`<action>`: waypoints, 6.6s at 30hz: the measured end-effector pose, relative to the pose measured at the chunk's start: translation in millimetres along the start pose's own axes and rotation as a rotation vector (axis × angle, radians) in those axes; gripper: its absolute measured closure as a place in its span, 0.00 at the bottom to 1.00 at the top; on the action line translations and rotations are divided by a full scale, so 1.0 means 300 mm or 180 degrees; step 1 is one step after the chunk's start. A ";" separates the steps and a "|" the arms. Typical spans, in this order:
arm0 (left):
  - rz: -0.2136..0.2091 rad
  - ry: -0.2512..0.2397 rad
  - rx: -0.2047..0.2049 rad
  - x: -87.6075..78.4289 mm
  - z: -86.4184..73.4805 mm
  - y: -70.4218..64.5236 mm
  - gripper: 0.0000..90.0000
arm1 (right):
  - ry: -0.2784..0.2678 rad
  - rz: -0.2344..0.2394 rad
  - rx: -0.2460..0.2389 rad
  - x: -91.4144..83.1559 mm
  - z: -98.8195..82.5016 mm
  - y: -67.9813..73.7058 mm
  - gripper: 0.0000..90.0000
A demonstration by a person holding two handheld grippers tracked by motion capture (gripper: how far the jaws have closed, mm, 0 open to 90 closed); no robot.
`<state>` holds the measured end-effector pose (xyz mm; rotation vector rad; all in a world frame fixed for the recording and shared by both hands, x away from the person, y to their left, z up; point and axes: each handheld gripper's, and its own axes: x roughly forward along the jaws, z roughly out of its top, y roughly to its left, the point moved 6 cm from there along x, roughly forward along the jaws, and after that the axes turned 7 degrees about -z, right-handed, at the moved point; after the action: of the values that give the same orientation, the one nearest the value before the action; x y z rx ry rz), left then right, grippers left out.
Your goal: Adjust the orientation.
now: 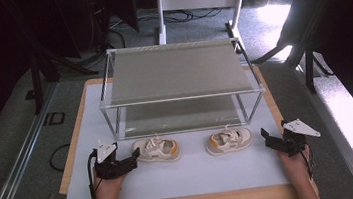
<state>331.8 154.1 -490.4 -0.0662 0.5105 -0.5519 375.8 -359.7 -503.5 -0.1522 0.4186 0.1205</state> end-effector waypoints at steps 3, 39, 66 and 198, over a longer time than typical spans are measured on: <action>-0.0044 0.0053 0.0062 0.006 0.005 -0.015 0.16 | -0.0002 0.0002 -0.0001 0.000 0.000 0.000 0.16; -0.0042 0.0584 0.0250 0.155 0.061 -0.199 0.33 | 0.0005 -0.0007 -0.0045 0.001 0.000 0.003 0.16; -0.0099 0.0303 0.1169 0.074 0.126 -0.182 0.95 | 0.0004 -0.0018 -0.0033 0.001 0.000 0.002 0.16; -0.0320 0.0062 0.0843 -0.110 -0.063 -0.031 0.09 | 0.0986 0.1645 -0.0800 -0.124 0.300 0.520 0.53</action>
<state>294.1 164.5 -490.5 0.1666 0.4511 -0.7150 354.5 -194.4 -426.0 -0.3102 0.7465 0.6655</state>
